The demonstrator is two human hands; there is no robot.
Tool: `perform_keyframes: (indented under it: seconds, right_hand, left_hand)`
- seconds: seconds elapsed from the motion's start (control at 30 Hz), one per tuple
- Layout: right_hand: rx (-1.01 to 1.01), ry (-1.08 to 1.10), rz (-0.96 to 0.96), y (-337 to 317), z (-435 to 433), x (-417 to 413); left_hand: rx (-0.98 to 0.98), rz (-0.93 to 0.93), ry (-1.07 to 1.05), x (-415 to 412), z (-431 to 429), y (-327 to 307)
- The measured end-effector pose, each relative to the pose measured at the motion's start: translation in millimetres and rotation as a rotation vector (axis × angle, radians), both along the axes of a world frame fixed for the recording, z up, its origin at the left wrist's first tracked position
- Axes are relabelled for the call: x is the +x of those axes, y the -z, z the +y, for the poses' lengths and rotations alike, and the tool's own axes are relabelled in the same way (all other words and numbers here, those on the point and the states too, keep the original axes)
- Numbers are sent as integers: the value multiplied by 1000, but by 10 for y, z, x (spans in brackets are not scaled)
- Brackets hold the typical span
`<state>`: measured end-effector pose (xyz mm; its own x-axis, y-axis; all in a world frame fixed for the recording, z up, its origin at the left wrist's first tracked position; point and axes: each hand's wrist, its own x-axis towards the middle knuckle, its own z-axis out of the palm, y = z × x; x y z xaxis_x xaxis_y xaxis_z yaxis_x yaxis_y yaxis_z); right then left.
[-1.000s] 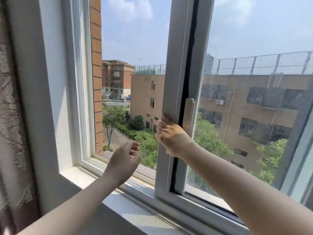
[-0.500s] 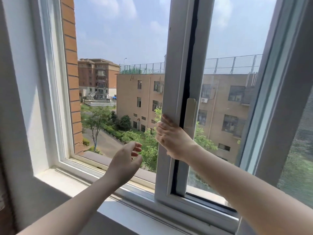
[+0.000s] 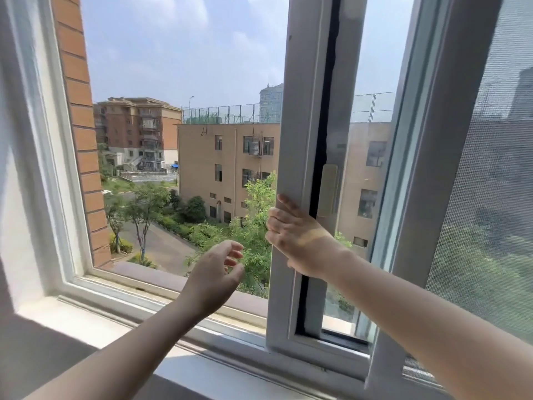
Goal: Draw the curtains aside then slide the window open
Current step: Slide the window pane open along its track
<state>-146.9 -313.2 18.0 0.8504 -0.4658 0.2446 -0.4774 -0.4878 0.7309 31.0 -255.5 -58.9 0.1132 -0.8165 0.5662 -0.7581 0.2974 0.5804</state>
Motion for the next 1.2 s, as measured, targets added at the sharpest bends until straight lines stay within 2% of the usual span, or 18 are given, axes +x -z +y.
perform_keyframes:
  seconds: [0.53,0.87,1.2]
  right_hand:
    - [18,-111,-121,51,19,-598]
    - [-12,-25,-68,20,102,-953]
    - [-22,6,-93,40,139,-1227]
  left_hand:
    - [10,-23,76,-386,-166,1]
    - [14,-31,134,-612,-163,40]
    - [32,-48,164,-776,-132,80]
